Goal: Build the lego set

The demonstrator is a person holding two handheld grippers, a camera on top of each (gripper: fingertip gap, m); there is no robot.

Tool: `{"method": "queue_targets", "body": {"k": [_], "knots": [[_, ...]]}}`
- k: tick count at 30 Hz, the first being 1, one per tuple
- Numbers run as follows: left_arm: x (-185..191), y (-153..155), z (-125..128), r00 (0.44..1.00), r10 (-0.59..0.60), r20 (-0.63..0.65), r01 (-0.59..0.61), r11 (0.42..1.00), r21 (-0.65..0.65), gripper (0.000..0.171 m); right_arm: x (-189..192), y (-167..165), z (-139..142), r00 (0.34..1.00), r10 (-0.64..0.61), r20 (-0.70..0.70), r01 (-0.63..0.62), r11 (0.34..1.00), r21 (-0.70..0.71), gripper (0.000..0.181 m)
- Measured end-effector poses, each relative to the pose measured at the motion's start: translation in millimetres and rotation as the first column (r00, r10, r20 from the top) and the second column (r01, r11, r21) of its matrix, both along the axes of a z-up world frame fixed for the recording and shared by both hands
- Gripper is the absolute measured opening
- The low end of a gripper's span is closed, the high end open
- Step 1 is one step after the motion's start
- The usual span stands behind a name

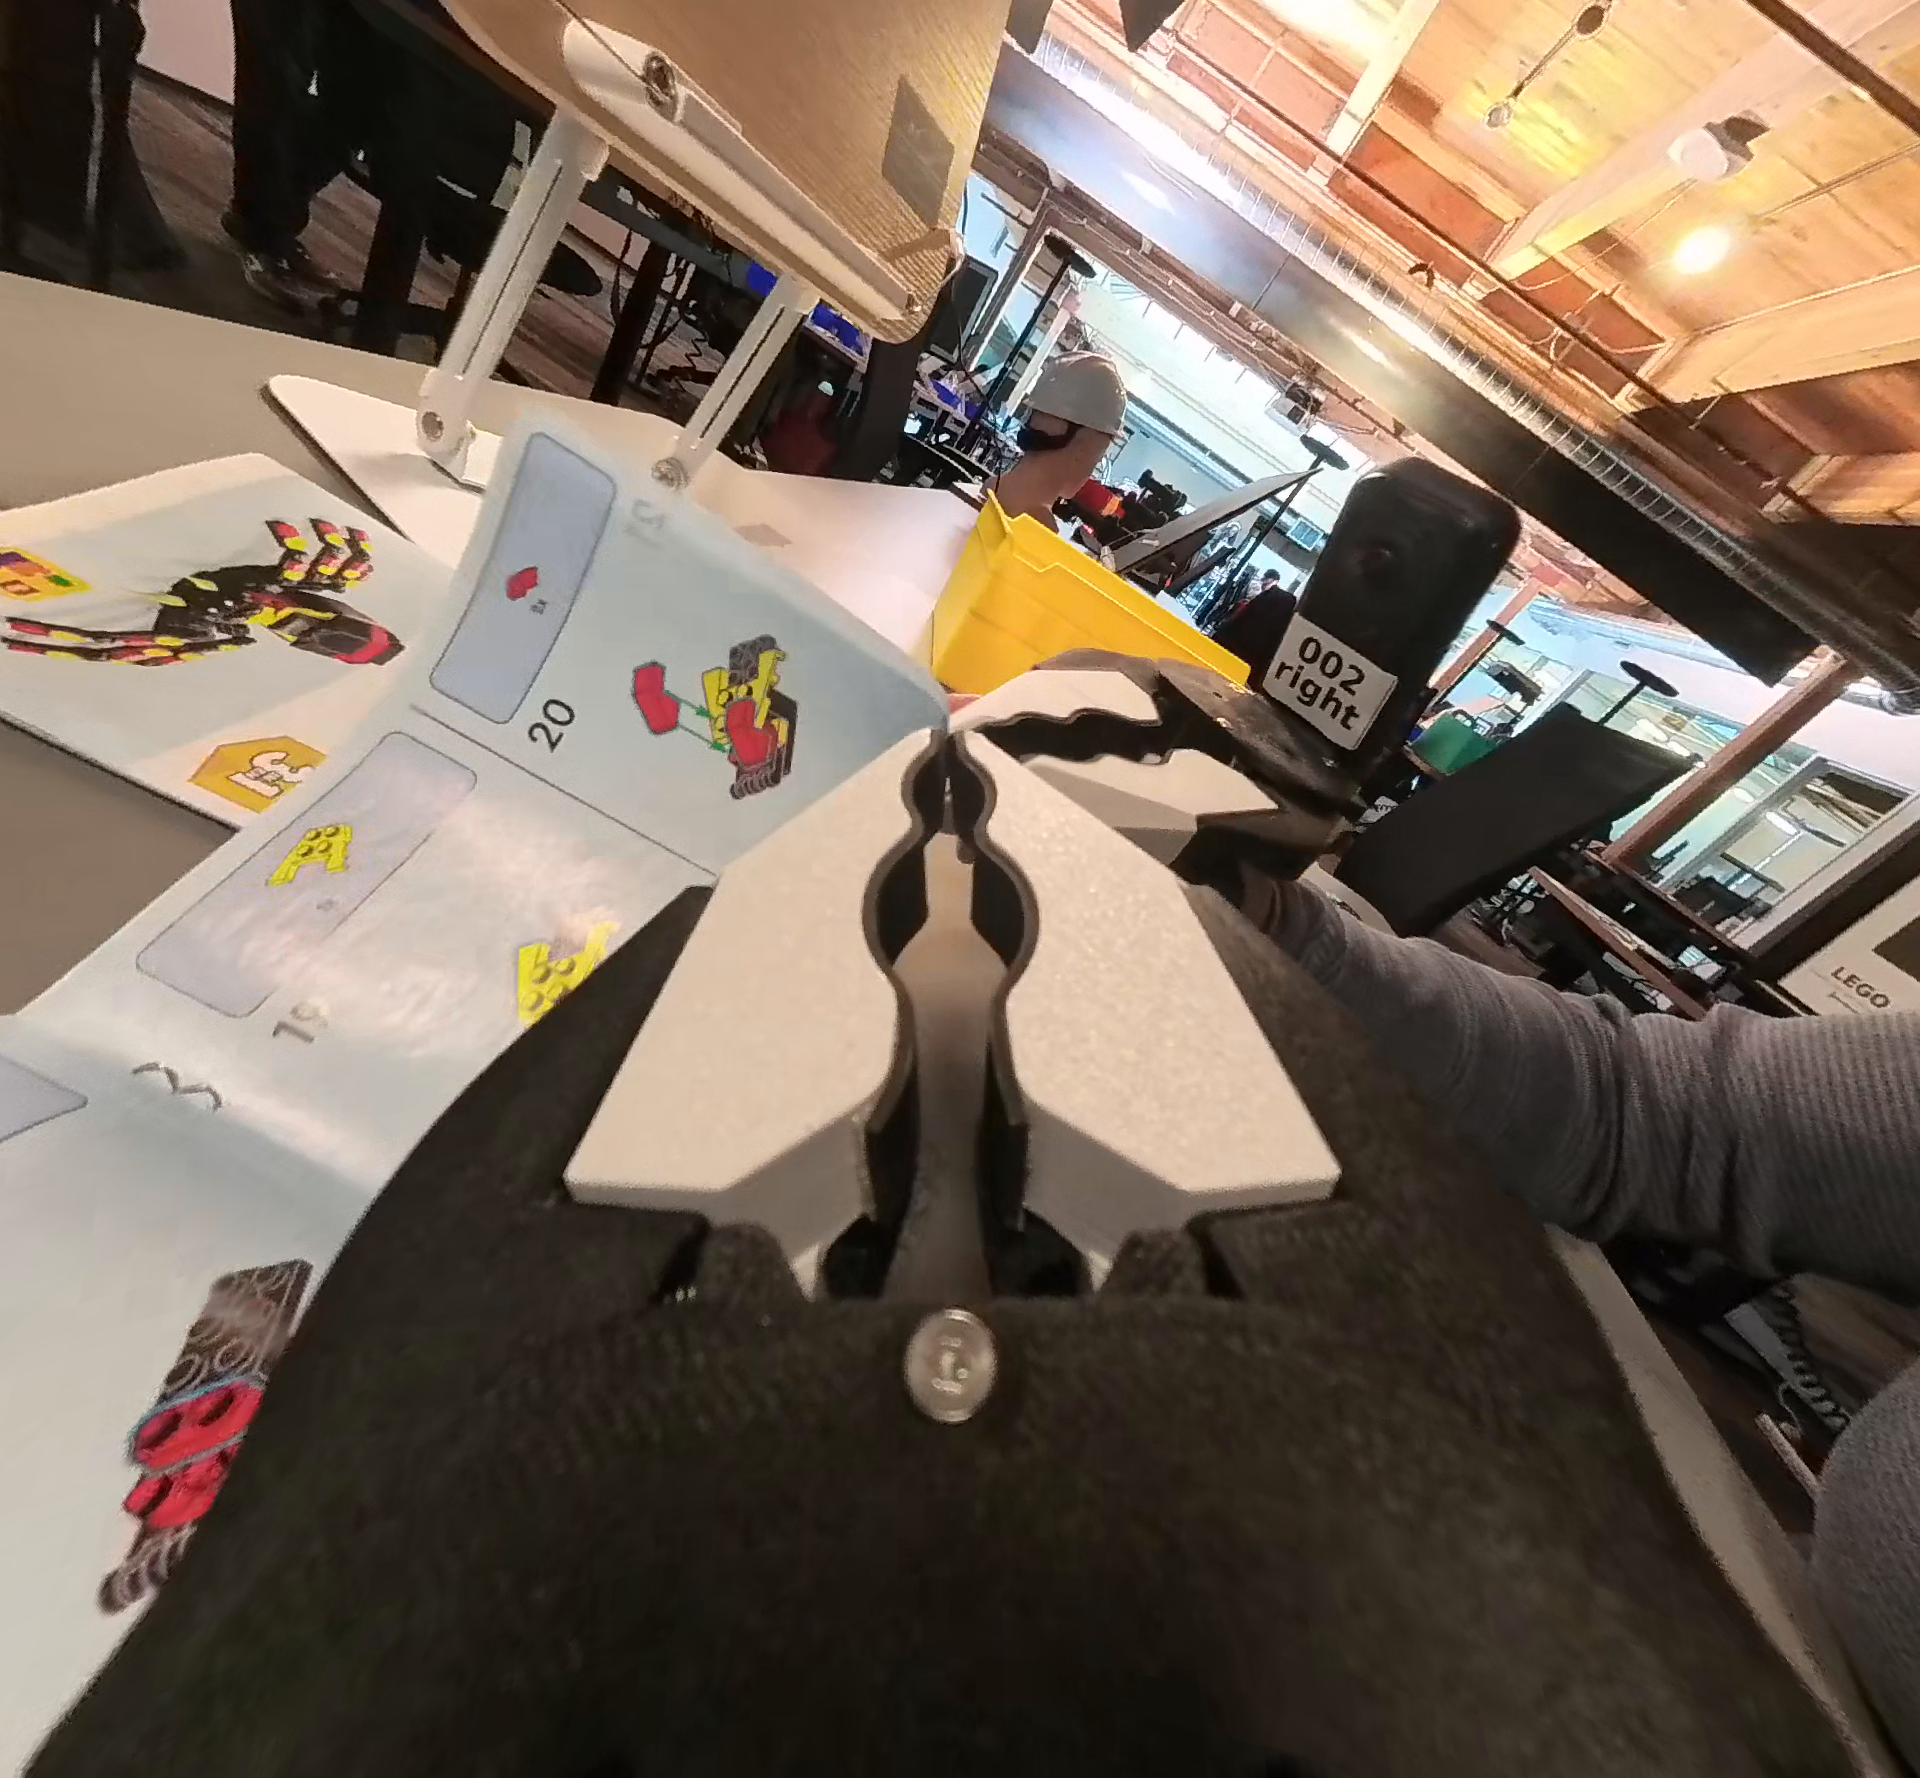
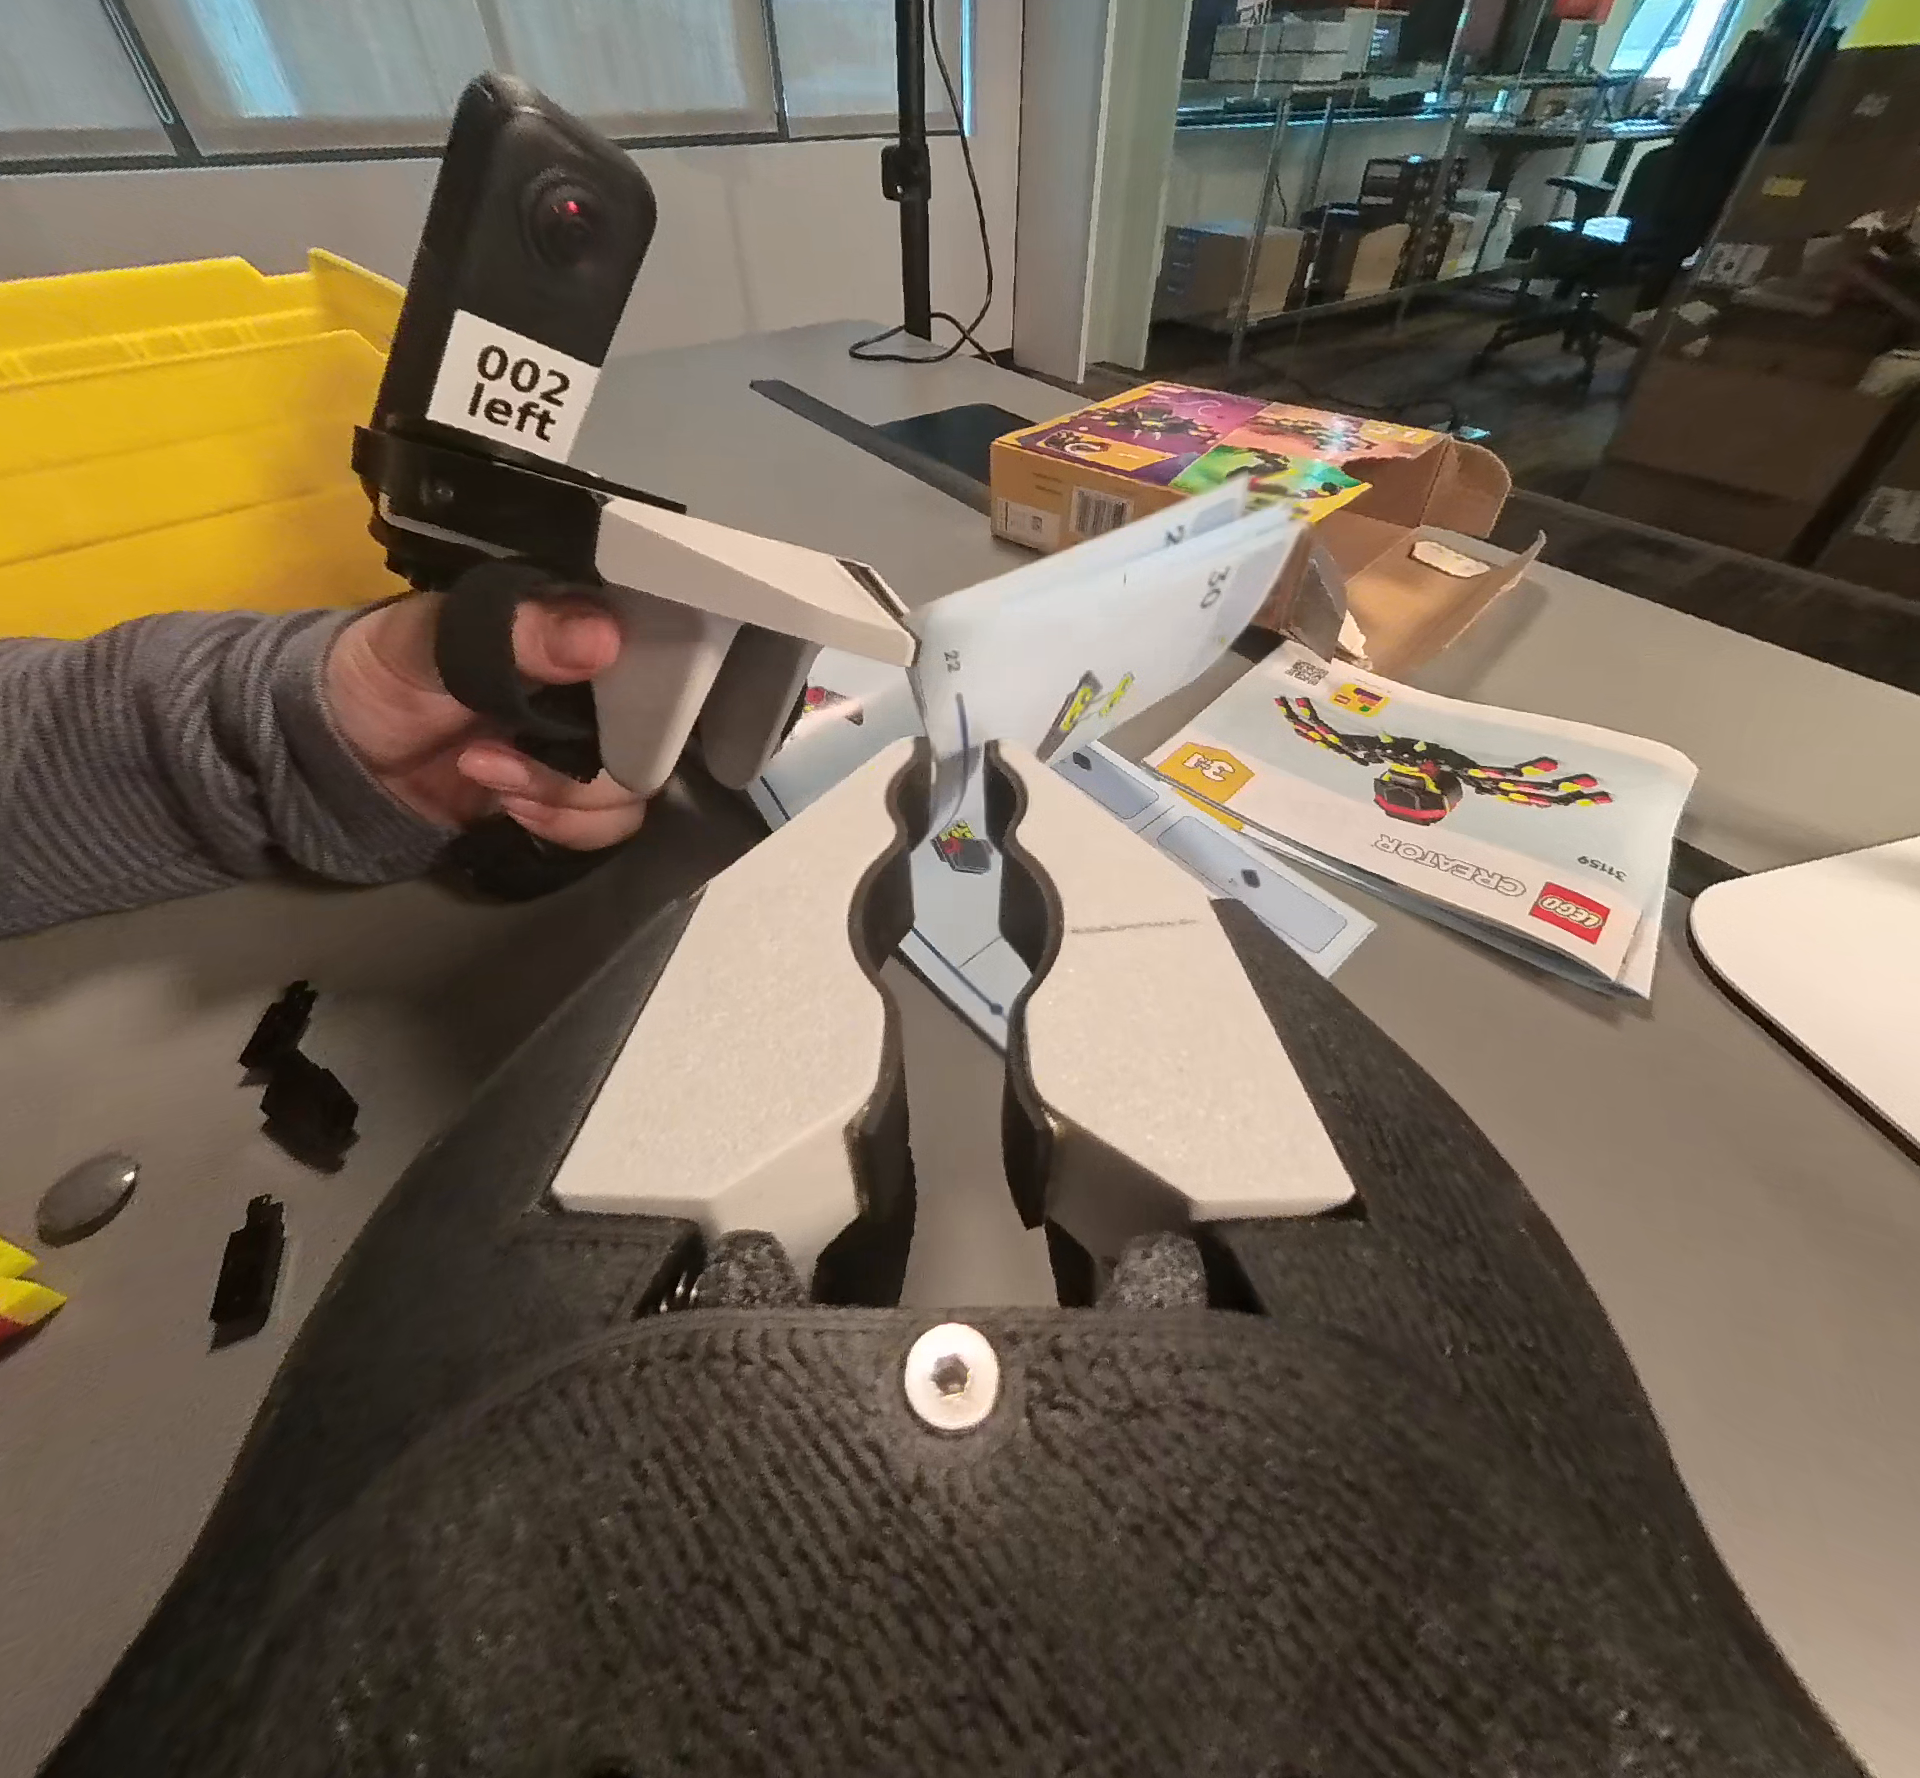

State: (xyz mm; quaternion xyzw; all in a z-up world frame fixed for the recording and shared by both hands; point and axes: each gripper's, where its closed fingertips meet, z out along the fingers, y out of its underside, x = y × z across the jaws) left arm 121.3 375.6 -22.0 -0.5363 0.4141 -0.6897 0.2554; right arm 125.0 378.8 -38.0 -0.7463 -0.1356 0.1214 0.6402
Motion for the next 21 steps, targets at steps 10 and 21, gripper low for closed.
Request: {"method": "queue_targets", "body": {"k": [10,21], "knots": [[-1.5,4.4,1.5,1.0,0.012,0.013,-0.011,0.999,-0.031,0.0,1.0,-1.2,1.6,1.0,0.0,-0.009,0.0,1.0,0.009,0.0],[-4.7,-4.5,4.7,0.997,-0.062,0.04,0.063,0.997,-0.04,0.0,0.6,0.7,4.9,0.936,0.059,-0.348,-0.085,0.994,-0.062,0.021]]}}
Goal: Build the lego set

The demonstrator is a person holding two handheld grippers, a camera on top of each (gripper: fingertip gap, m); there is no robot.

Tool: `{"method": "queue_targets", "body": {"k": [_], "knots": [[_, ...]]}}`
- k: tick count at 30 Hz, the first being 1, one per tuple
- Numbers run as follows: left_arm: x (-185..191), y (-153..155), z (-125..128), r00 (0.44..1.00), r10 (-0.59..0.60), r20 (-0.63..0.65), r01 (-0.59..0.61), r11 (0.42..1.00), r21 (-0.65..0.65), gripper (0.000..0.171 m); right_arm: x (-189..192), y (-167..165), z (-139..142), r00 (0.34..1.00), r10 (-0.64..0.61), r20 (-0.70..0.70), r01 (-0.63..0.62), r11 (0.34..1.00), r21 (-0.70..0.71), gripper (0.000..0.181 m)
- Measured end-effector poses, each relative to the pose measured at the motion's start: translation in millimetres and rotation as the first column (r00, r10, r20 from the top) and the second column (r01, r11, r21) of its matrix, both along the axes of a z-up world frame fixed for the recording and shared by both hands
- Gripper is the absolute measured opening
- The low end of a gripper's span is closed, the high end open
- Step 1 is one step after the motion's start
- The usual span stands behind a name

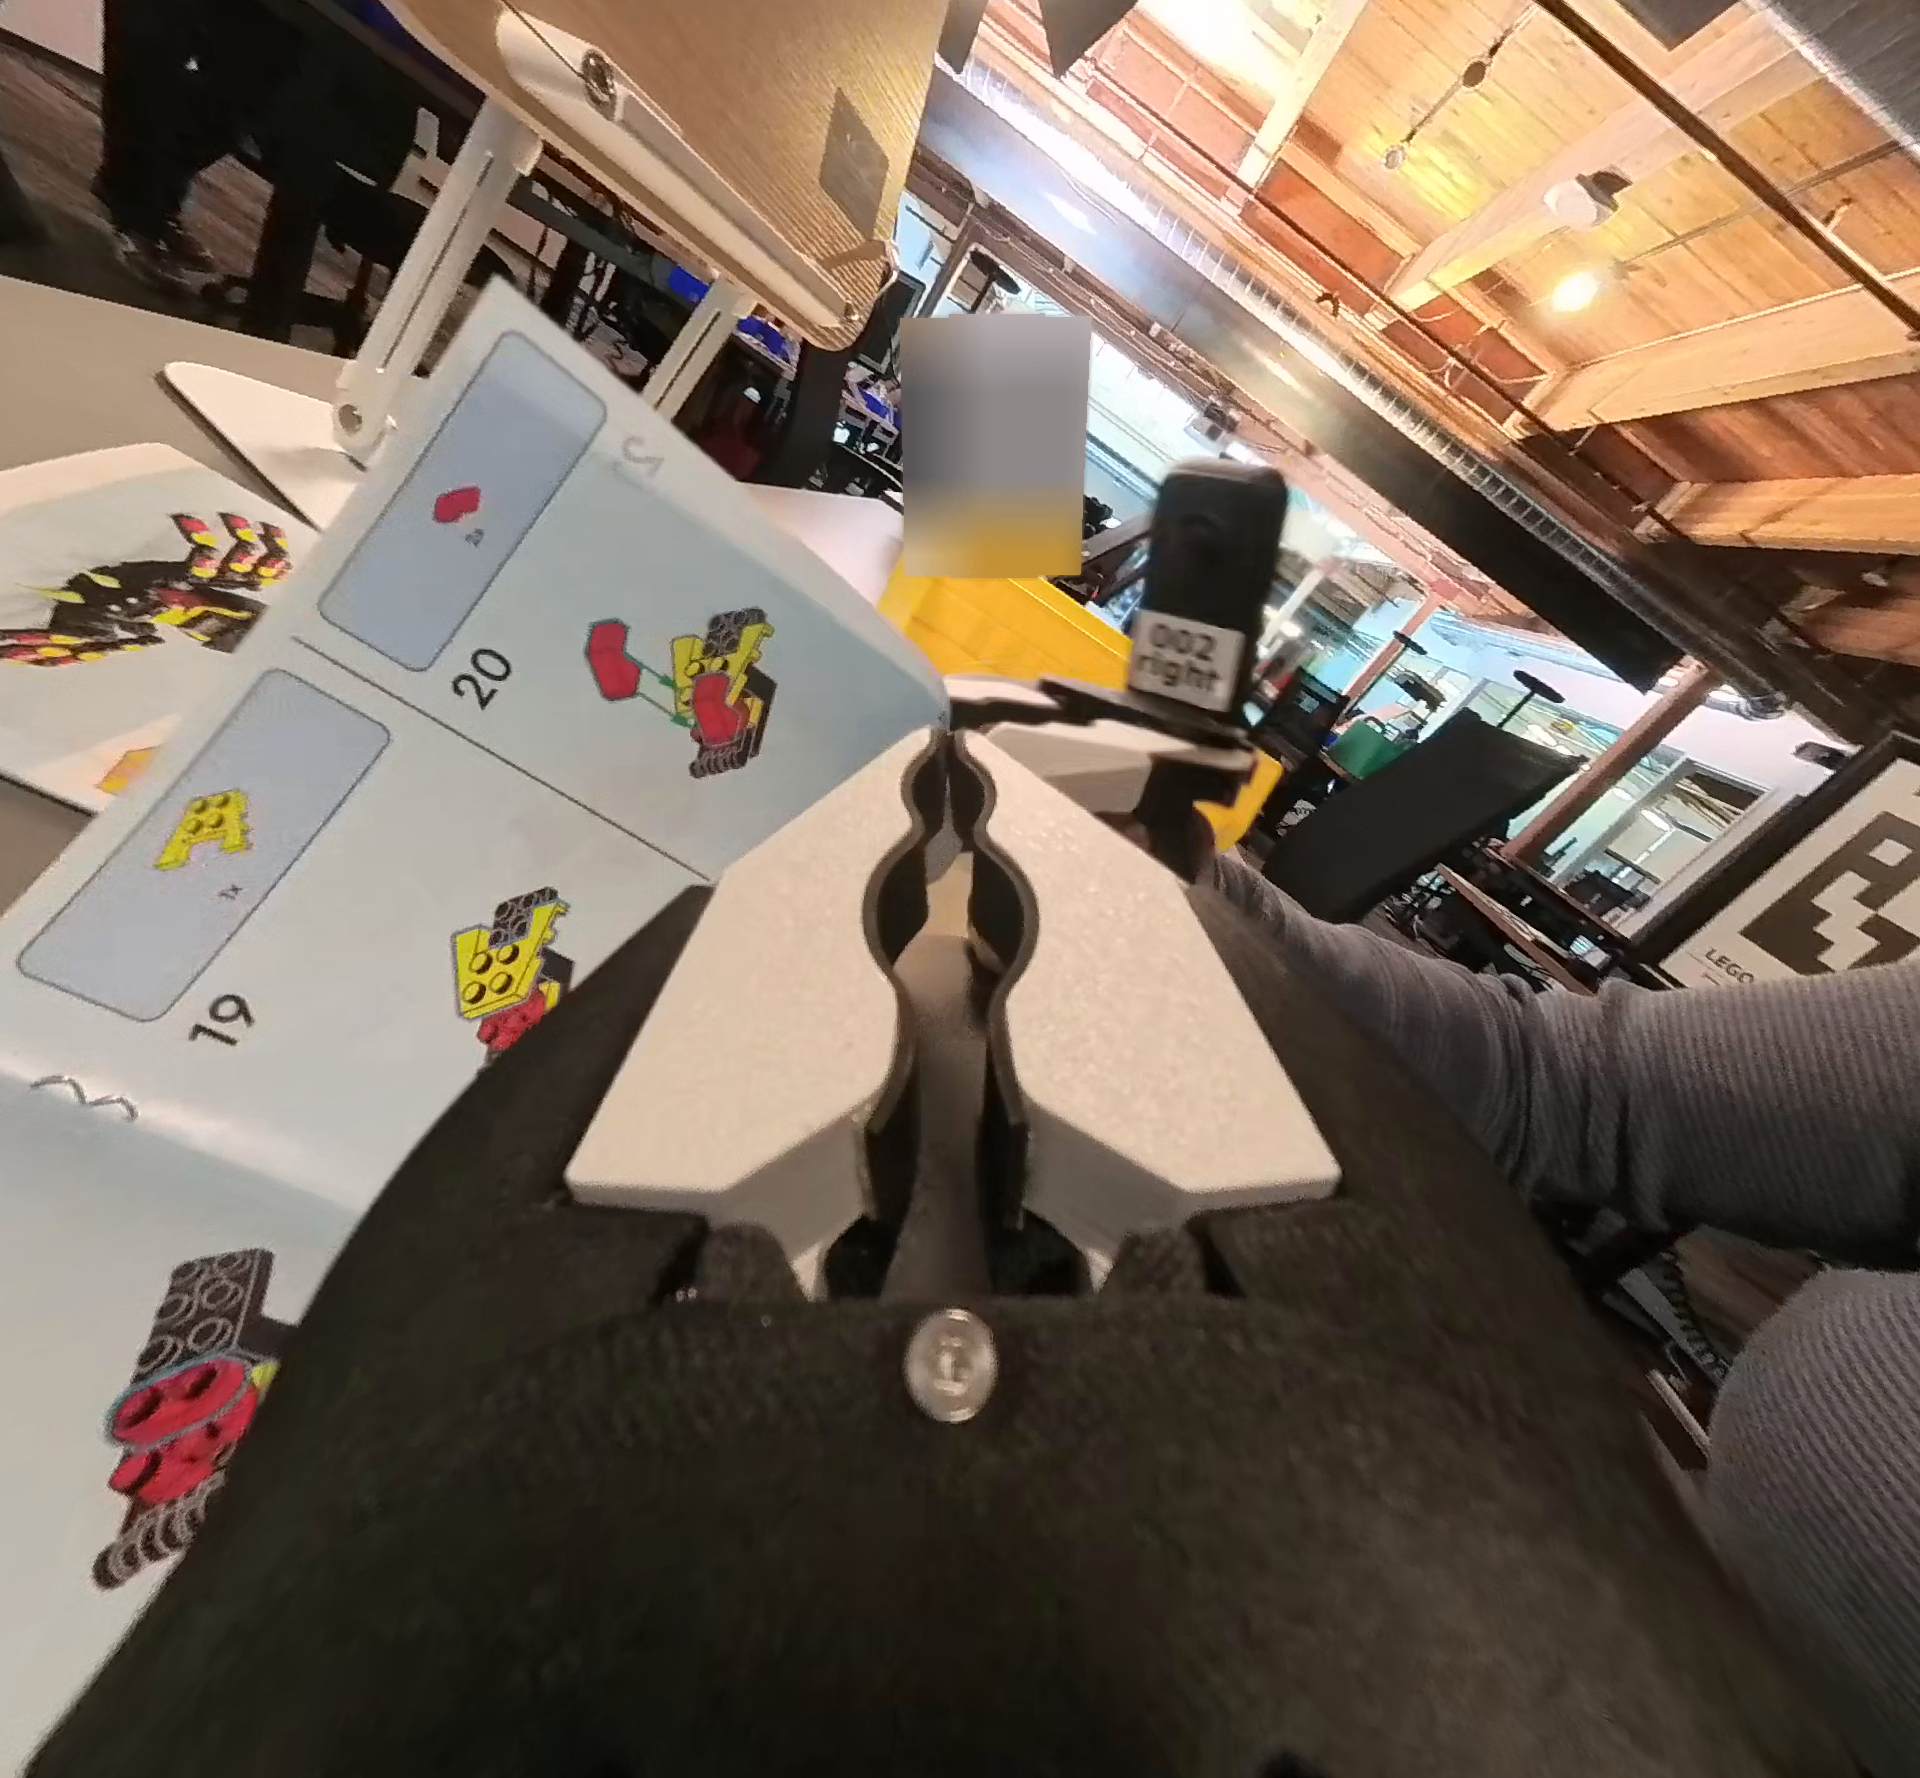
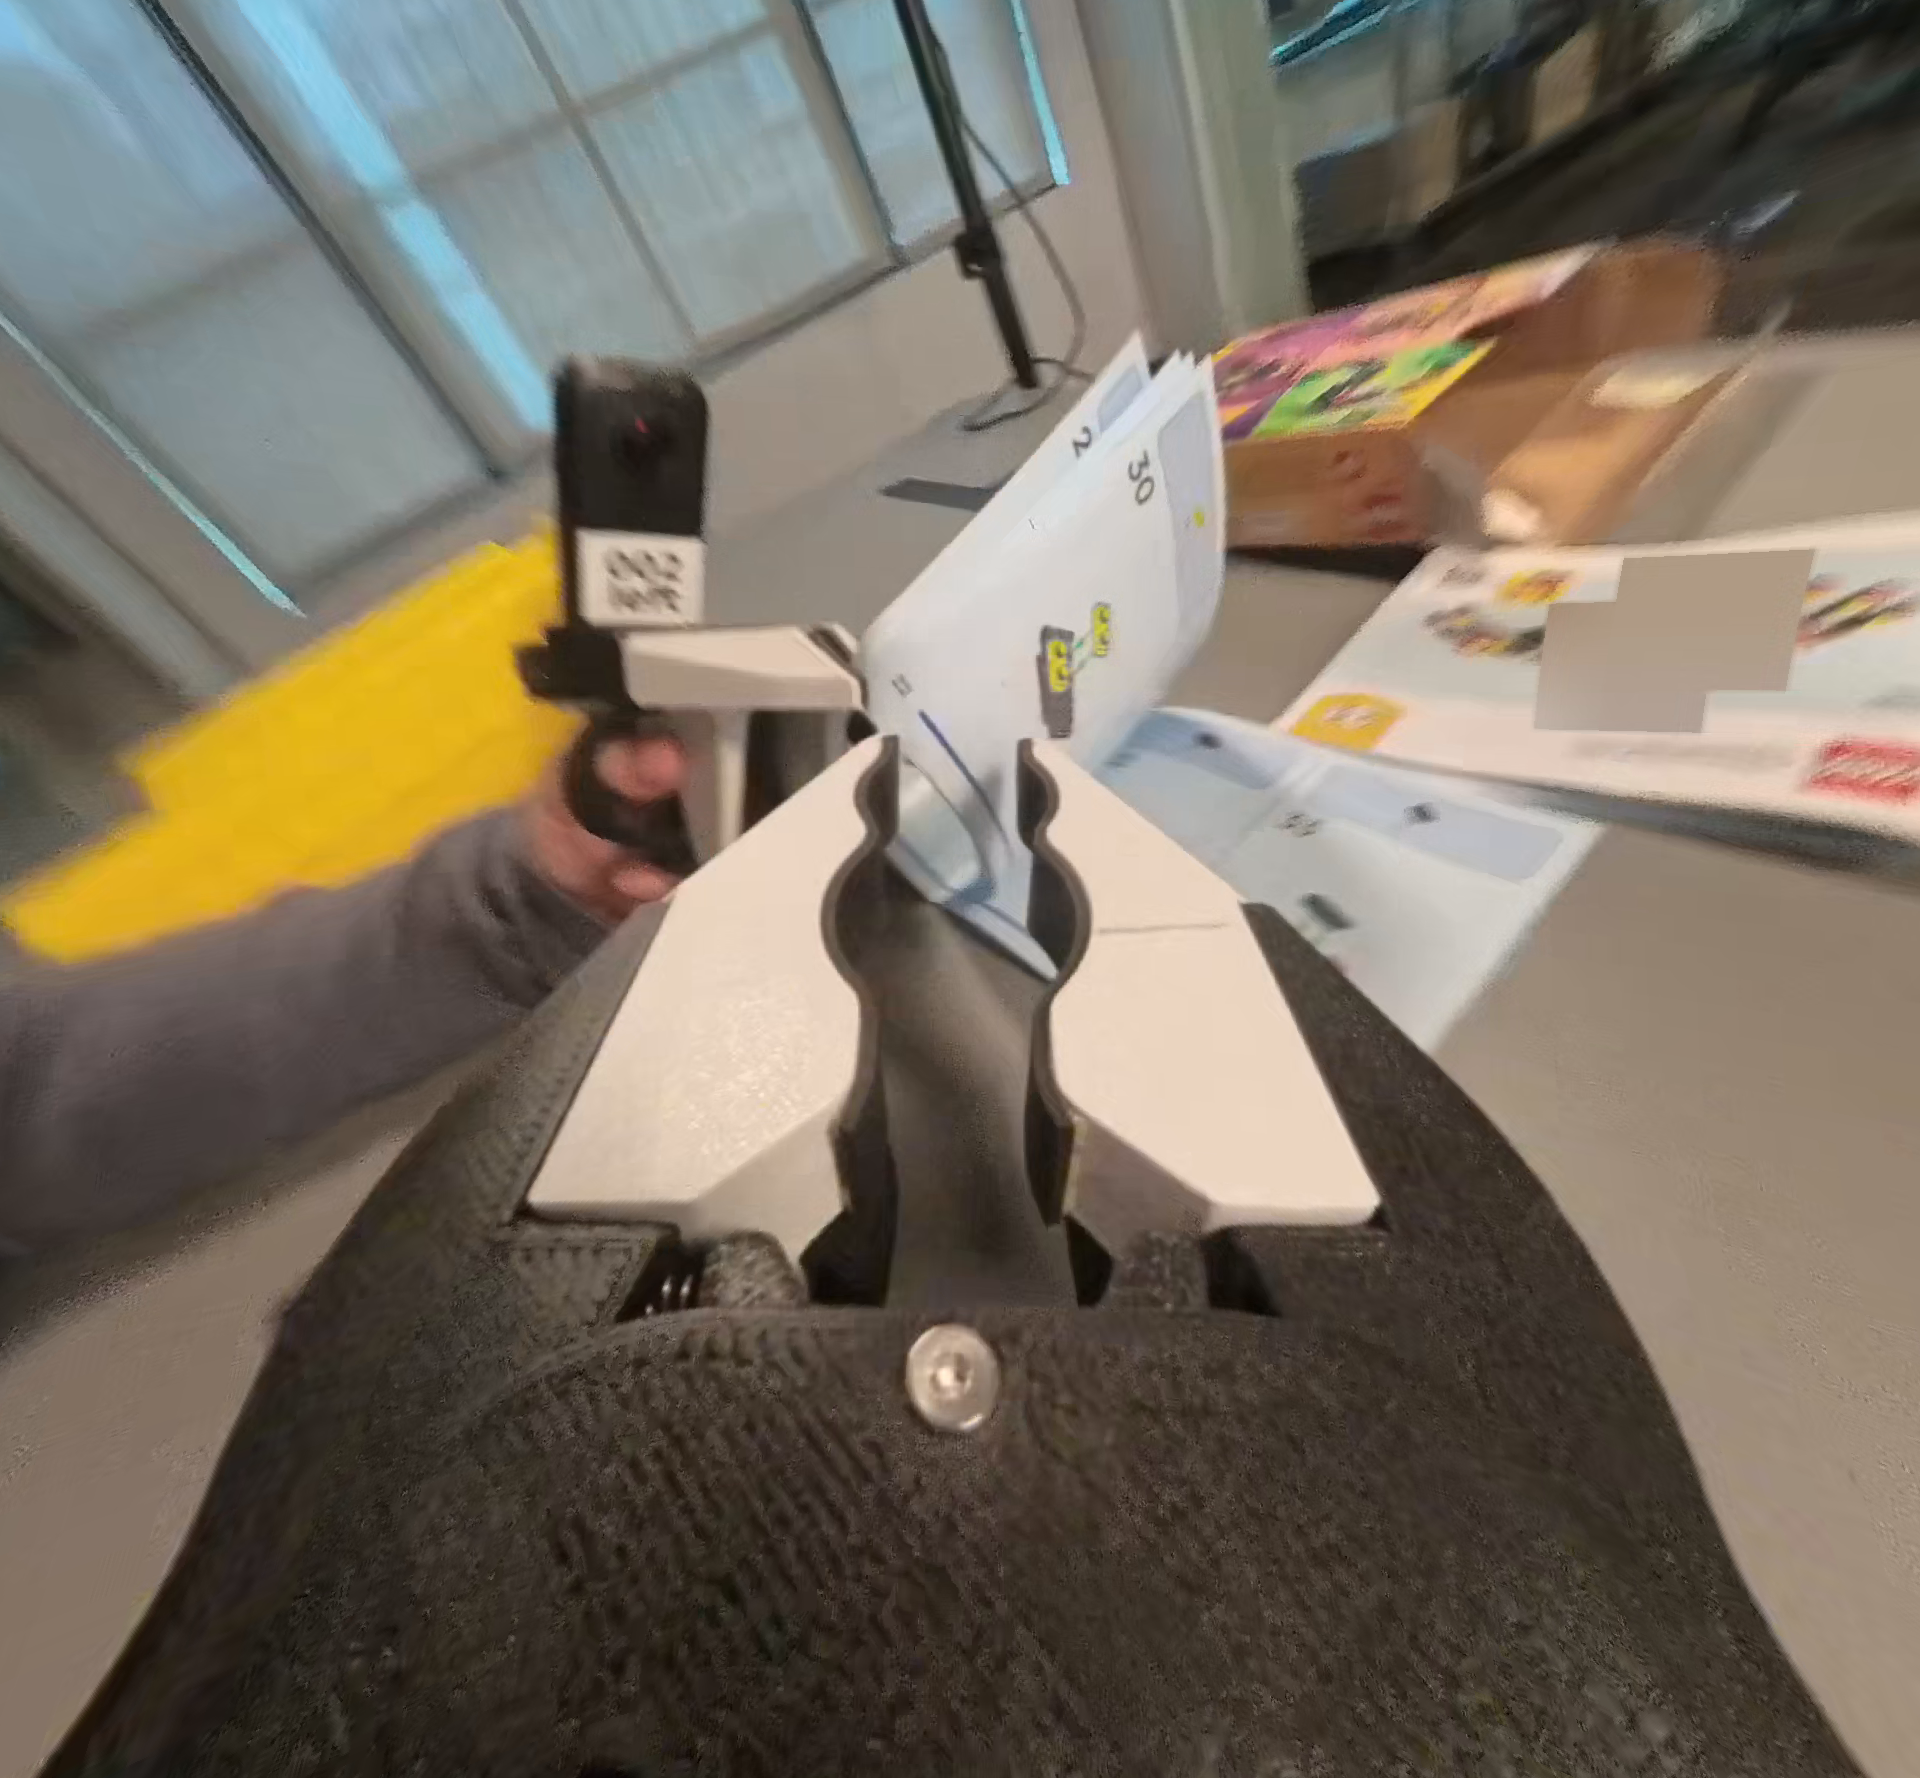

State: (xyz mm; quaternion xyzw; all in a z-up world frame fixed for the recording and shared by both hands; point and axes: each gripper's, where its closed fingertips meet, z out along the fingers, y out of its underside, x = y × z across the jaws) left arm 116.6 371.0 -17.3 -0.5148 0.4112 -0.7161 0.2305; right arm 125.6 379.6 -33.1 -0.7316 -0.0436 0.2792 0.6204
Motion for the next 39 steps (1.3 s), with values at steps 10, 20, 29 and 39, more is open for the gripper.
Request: {"method": "queue_targets", "body": {"k": [10,20,29,39], "knots": [[0.9,-1.6,-1.4,1.0,-0.006,-0.011,0.006,1.0,0.009,0.0,15.3,16.5,6.7,0.871,0.048,-0.489,-0.1,0.992,-0.082,0.034],[3.9,-5.7,-6.7,0.998,-0.015,-0.054,0.017,1.0,0.027,0.0,12.1,15.1,6.2,0.87,0.07,-0.488,-0.125,0.989,-0.08,0.033],[4.6,-5.3,-9.2,0.997,-0.022,-0.075,0.023,1.0,0.004,0.0,11.7,12.0,5.9,0.895,0.053,-0.442,-0.094,0.993,-0.071,0.006],[0.2,-3.2,-9.2,0.996,-0.026,-0.081,0.025,1.0,-0.013,0.0,14.5,10.5,0.9,0.916,0.013,-0.402,-0.056,0.994,-0.095,0.0]]}}
